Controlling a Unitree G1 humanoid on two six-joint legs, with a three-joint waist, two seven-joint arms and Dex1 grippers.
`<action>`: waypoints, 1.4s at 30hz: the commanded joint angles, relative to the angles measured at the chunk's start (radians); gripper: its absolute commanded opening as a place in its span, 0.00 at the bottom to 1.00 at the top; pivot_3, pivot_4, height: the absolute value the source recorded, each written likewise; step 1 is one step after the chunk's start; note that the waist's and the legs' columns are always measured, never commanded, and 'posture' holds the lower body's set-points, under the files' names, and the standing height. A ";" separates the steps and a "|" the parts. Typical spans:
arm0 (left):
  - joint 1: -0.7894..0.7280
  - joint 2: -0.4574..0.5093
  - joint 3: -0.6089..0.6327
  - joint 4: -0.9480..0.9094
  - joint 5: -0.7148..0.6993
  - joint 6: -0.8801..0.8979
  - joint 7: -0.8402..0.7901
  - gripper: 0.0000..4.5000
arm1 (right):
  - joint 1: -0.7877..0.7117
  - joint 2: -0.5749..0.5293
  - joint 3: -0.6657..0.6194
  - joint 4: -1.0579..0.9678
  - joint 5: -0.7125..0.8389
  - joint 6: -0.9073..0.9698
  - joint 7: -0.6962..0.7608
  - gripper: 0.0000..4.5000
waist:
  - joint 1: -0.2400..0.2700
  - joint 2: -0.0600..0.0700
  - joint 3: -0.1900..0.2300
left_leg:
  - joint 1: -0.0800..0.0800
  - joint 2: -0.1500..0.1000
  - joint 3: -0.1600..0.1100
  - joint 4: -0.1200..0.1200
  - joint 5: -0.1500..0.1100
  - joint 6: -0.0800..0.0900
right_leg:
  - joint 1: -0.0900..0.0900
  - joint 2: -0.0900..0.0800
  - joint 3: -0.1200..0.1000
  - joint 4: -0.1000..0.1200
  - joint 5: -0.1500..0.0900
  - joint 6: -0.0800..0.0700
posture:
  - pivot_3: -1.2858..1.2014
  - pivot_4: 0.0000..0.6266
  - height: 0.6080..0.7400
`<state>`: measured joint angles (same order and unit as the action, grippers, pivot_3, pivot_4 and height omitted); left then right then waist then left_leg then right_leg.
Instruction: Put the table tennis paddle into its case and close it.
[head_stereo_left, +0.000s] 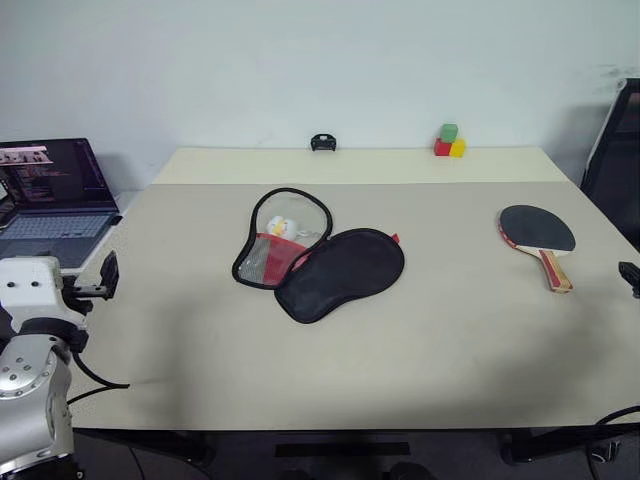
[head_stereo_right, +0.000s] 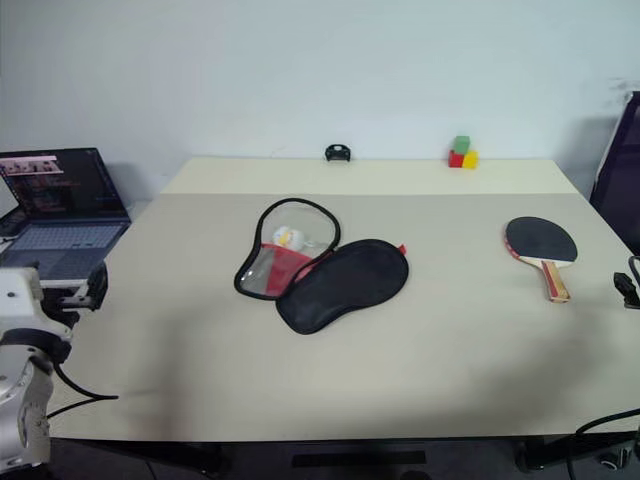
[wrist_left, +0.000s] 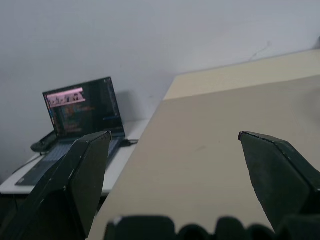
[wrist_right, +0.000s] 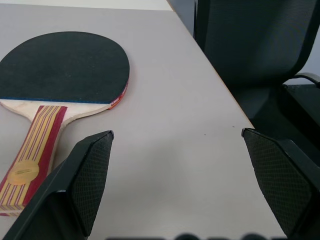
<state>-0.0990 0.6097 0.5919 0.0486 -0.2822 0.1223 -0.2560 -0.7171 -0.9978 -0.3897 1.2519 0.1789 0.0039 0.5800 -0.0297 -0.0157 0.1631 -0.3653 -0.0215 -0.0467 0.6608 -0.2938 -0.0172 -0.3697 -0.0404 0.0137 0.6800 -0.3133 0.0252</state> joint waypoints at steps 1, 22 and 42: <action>-0.054 0.010 -0.027 0.016 0.010 -0.045 -0.013 0.99 | -0.011 -0.049 -0.013 -0.027 0.008 -0.005 0.008 1.00 | 0.002 0.000 0.000 | 0.000 0.000 0.000 0.000 0.000 0.000 | 0.000 0.000 0.000 0.000 0.000 0.000 | 0.52 0.24 1.00; -0.229 0.045 -0.090 0.171 -0.045 -0.074 -0.163 0.99 | 0.000 0.028 -0.009 -0.222 0.083 0.044 0.186 1.00 | -0.001 -0.001 0.001 | 0.000 0.000 0.000 0.000 0.000 0.000 | -0.001 0.000 0.000 0.000 0.000 0.000 | 0.52 0.24 1.00; -0.394 0.131 -0.270 0.216 -0.179 0.108 -0.684 0.99 | 0.352 0.216 0.083 -1.290 0.362 0.731 0.205 1.00 | 0.000 -0.001 0.001 | -0.005 0.001 -0.003 0.001 0.000 0.000 | -0.005 0.000 -0.002 0.001 0.000 0.001 | 0.52 0.24 1.00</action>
<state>-0.4893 0.7085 0.3123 0.3164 -0.4325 0.2153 -0.9004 -0.3621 -0.7822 -0.2992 0.0352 0.4991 0.6680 0.8114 -0.0296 -0.0162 0.1638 -0.3703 -0.0209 -0.0499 0.6620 -0.2938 -0.0173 -0.3745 -0.0403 0.0114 0.6805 -0.3129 0.0258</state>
